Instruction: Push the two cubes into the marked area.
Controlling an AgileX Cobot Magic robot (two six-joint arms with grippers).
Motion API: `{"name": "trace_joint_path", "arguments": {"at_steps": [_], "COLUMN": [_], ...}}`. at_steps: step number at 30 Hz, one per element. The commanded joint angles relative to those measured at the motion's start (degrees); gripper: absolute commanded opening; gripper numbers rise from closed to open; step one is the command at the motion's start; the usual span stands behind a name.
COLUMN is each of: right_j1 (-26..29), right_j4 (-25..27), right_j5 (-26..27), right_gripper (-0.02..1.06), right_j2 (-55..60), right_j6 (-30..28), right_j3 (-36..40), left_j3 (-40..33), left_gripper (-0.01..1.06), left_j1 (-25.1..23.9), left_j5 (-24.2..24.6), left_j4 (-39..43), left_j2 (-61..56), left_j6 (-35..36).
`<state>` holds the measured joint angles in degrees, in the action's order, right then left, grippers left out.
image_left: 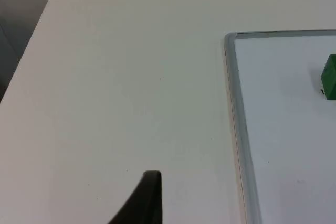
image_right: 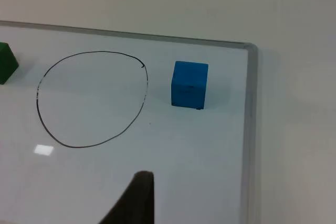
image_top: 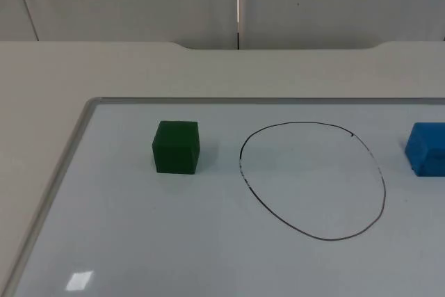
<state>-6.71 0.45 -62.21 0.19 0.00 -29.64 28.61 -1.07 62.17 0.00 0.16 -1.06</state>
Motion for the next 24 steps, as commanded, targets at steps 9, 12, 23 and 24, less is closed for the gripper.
{"name": "trace_joint_path", "arguments": {"at_steps": [9, 12, 23, 24], "right_j1": [0.2, 0.2, 0.2, 0.2], "right_j4": [-0.04, -0.04, -0.04, -0.04], "right_j5": [0.38, 0.38, 0.38, 0.38], "right_gripper": [1.05, 1.05, 1.05, 1.05], "right_j2": [-0.19, -0.19, -0.19, -0.19], "right_j6": [-0.85, -0.85, -0.85, -0.85], "right_j3": [0.14, 0.14, 0.14, 0.14], "left_j3": [3.12, 4.07, 4.89, 4.89], "left_gripper": [1.05, 1.05, 1.05, 1.05], "left_j1": [-0.11, -0.11, -0.11, -0.11], "left_j5": [-2.69, -3.08, -7.25, -7.53], "left_j4": [-1.24, -1.36, -2.43, -2.56], "left_j2": [3.96, 5.96, 15.15, 15.6], "left_j6": [0.05, 0.05, 0.05, 0.05]}}
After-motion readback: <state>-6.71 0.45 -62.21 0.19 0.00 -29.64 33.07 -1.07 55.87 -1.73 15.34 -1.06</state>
